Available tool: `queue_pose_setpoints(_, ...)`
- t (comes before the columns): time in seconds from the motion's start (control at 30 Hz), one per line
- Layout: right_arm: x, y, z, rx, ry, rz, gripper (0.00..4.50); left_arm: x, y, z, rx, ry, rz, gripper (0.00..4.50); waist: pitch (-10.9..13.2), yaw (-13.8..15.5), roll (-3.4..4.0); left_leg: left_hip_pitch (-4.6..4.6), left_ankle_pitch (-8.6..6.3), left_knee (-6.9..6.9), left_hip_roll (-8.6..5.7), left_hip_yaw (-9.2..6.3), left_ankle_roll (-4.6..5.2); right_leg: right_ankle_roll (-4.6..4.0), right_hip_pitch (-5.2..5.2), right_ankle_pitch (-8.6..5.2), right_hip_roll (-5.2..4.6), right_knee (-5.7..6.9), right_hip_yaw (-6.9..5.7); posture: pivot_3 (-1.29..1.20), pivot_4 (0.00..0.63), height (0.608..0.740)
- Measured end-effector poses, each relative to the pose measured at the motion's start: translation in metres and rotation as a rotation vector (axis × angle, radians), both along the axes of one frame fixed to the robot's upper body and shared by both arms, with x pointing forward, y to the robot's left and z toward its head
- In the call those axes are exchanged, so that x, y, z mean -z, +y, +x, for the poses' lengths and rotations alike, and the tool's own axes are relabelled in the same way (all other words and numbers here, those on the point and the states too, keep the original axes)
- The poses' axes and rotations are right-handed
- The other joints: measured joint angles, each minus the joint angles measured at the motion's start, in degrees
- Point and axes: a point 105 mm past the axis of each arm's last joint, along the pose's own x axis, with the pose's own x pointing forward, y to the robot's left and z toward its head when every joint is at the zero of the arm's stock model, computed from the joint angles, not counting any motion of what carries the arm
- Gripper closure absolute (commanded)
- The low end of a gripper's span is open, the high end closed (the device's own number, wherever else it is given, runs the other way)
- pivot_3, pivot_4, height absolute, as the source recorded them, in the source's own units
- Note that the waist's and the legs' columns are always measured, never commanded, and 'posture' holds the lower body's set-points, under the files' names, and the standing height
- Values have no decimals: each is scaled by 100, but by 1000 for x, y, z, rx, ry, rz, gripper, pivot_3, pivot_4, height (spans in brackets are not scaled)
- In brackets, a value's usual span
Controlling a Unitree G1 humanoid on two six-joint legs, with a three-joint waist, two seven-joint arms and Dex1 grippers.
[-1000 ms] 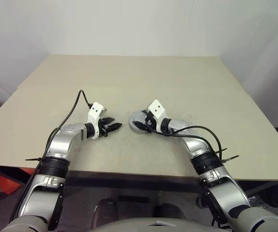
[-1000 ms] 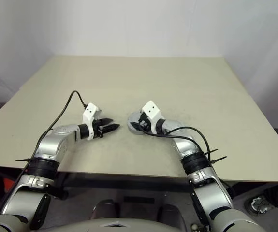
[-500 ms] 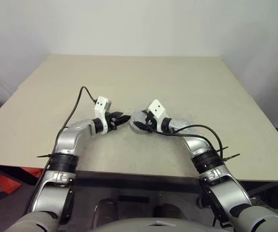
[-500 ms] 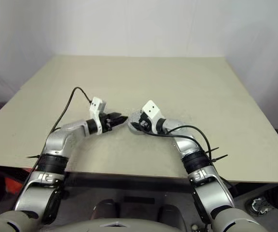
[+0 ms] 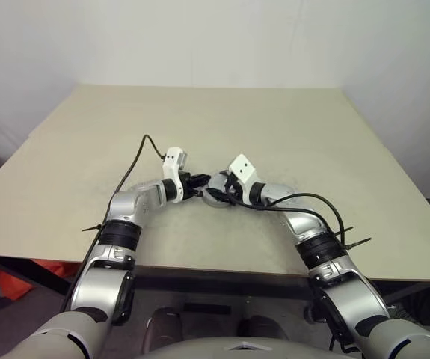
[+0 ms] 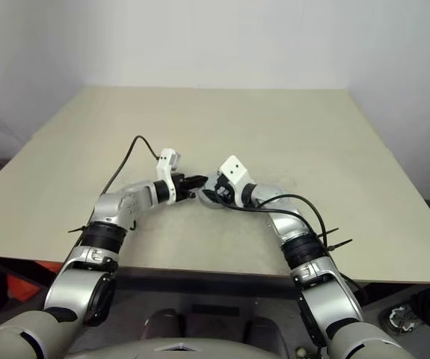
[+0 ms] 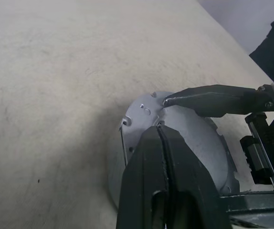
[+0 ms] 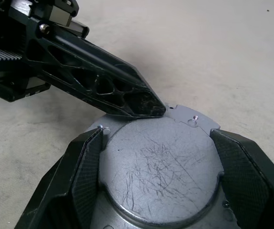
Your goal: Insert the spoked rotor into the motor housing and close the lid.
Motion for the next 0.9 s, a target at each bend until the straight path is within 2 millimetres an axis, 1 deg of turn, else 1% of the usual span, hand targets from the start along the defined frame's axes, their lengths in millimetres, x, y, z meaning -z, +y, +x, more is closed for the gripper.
queue_pose_setpoints(0.07,0,0,0,1,1,-1,1353,2,2,-2,-1,9,4,4478,0,0,1,6,-4,-4,0,0,7,1,7,0,-1,-3,0,0,0,740)
queue_pose_setpoints(0.17,0,-1,0,3,2,-1,1353,3,3,-7,12,18,-4,4478,0,3,1,10,-4,-6,1,-1,8,32,12,-19,-3,-4,0,0,0,740)
queue_pose_setpoints(0.23,0,-1,0,7,7,5,638,3,3,-11,28,26,-13,4500,0,3,1,18,-5,-6,1,-1,8,34,12,-20,-5,-4,0,0,0,740)
queue_pose_setpoints(0.3,0,-4,2,21,13,10,63,4,2,-16,48,36,-26,4500,0,10,2,18,-4,-6,1,-1,7,35,13,-20,-10,-4,0,0,0,740)
queue_pose_setpoints(0.4,-3,-8,3,36,9,19,24,3,0,-18,58,39,-29,4500,1,13,2,8,-5,-6,-1,0,9,35,12,-21,-21,-9,0,0,0,740)
queue_pose_setpoints(0.5,-6,-9,-2,33,21,56,24,2,-2,-19,67,37,-32,4500,4,25,4,-8,-11,-6,-5,0,19,16,2,-9,-25,-10,0,0,0,740)
queue_pose_setpoints(0.53,-14,-9,-4,30,32,105,24,1,-2,-20,70,35,-35,4500,6,29,7,-13,-14,-6,-6,0,23,16,-2,-10,-26,-11,0,0,0,740)
queue_pose_setpoints(0.63,-50,-10,-7,12,1,235,24,1,-4,-20,77,35,-36,4500,7,58,8,-14,-17,-6,-6,0,30,25,0,-15,-26,-11,0,0,0,740)
queue_pose_setpoints(0.73,-72,-13,-12,-9,3,319,24,1,-6,-21,83,33,-37,4500,7,99,8,-12,-18,-8,-7,0,30,29,3,-17,-28,-14,0,0,0,740)
queue_pose_setpoints(0.8,-78,-18,-13,3,29,365,24,1,-8,-21,87,33,-38,4500,7,133,8,-11,-17,-10,-7,0,29,30,2,-18,-28,-15,0,0,0,740)
queue_pose_setpoints(0.9,-74,-31,-8,93,122,409,24,1,-10,-21,93,34,-38,4500,7,164,8,-10,-9,-16,-7,0,16,31,1,-19,-28,-15,0,0,0,740)
